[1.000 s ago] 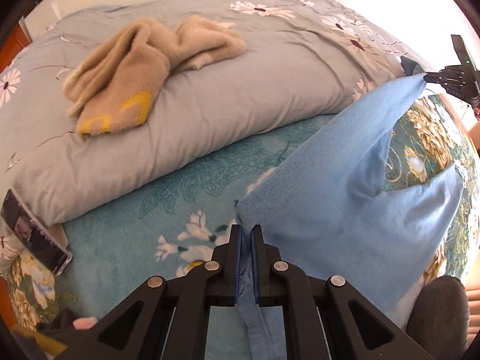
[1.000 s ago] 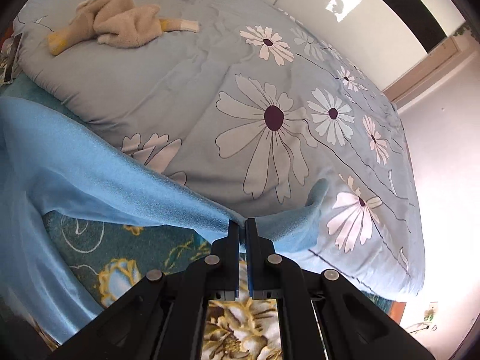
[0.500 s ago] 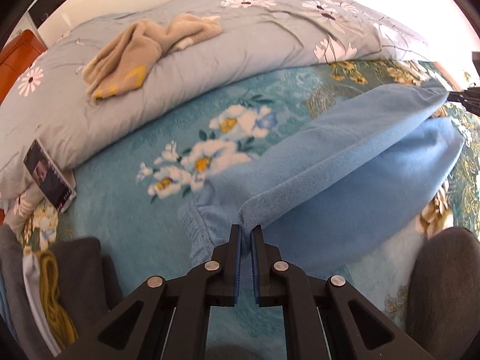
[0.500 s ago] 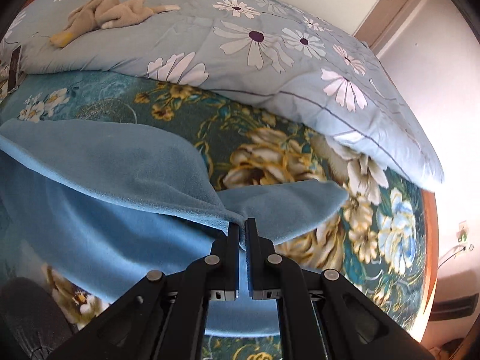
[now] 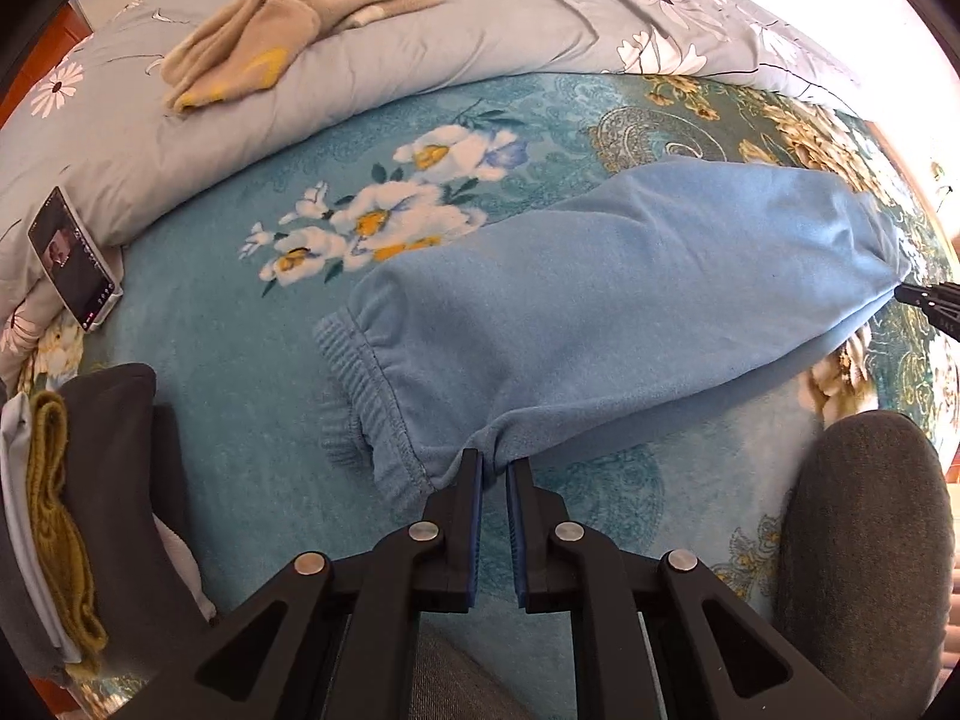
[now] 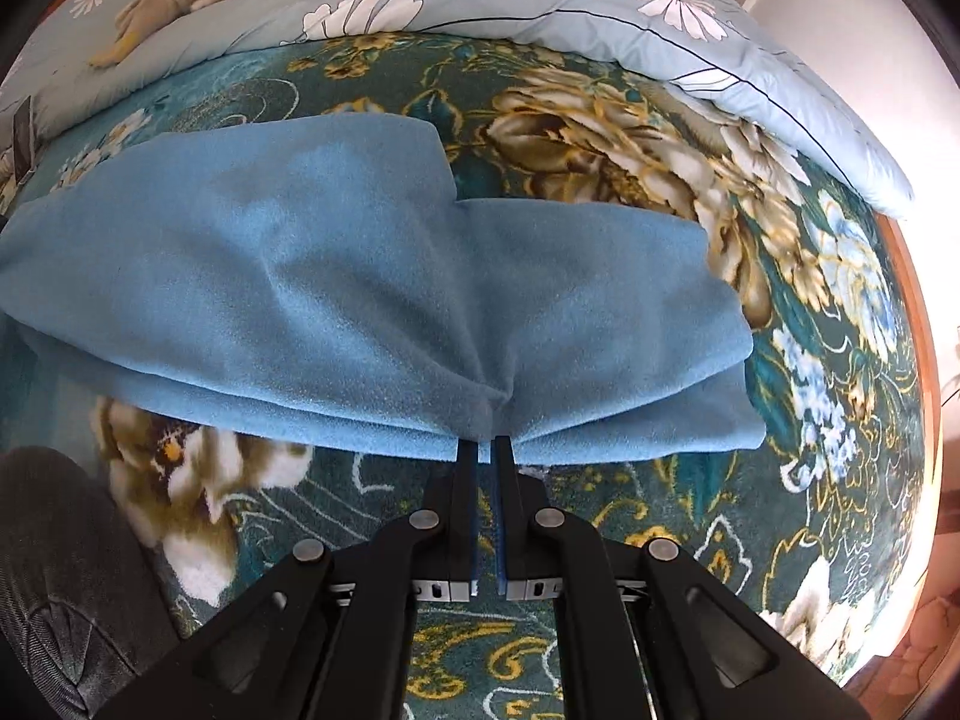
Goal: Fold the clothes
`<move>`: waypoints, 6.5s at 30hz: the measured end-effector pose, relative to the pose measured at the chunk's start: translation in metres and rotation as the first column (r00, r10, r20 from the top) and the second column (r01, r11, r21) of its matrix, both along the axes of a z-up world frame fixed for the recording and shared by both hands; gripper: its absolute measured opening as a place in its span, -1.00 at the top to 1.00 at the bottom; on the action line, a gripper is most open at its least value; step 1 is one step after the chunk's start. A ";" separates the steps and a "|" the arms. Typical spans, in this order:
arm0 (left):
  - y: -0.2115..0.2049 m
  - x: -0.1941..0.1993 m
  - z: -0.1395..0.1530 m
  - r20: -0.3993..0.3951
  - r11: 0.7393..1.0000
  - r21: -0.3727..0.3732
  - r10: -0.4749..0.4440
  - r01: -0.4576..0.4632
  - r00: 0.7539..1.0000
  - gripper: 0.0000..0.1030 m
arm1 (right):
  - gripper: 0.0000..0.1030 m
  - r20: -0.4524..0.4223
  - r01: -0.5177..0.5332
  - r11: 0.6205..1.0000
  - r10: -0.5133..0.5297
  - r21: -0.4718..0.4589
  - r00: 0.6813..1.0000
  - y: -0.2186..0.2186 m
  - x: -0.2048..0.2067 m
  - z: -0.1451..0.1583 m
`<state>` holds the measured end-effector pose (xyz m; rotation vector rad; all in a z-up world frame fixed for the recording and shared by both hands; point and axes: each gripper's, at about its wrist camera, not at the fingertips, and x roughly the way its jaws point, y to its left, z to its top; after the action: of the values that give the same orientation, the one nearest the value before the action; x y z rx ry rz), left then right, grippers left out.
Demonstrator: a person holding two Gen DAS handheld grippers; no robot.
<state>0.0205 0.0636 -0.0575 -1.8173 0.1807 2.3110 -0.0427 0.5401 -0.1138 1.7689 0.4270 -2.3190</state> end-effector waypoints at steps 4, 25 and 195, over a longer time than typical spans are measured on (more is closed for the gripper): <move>-0.005 0.010 0.007 0.032 0.998 0.058 0.016 -0.017 0.999 0.79 | 0.94 0.000 0.054 0.997 -0.054 -0.053 0.999 0.014 0.013 0.009; -0.031 -0.038 -0.036 0.142 0.906 0.166 0.370 -0.390 0.918 0.09 | 0.44 0.200 0.709 0.434 -0.758 -0.555 0.621 0.159 -0.046 -0.012; -0.190 -0.006 -0.052 0.298 0.624 0.485 0.541 -0.613 0.786 -0.23 | 0.75 0.265 -0.157 0.814 0.355 -0.559 0.896 -0.454 0.005 -0.010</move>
<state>0.0141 -0.1262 -0.1097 -1.8337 -1.1668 2.2125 -0.0379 0.0862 -0.1236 1.6660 -0.0362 -1.6532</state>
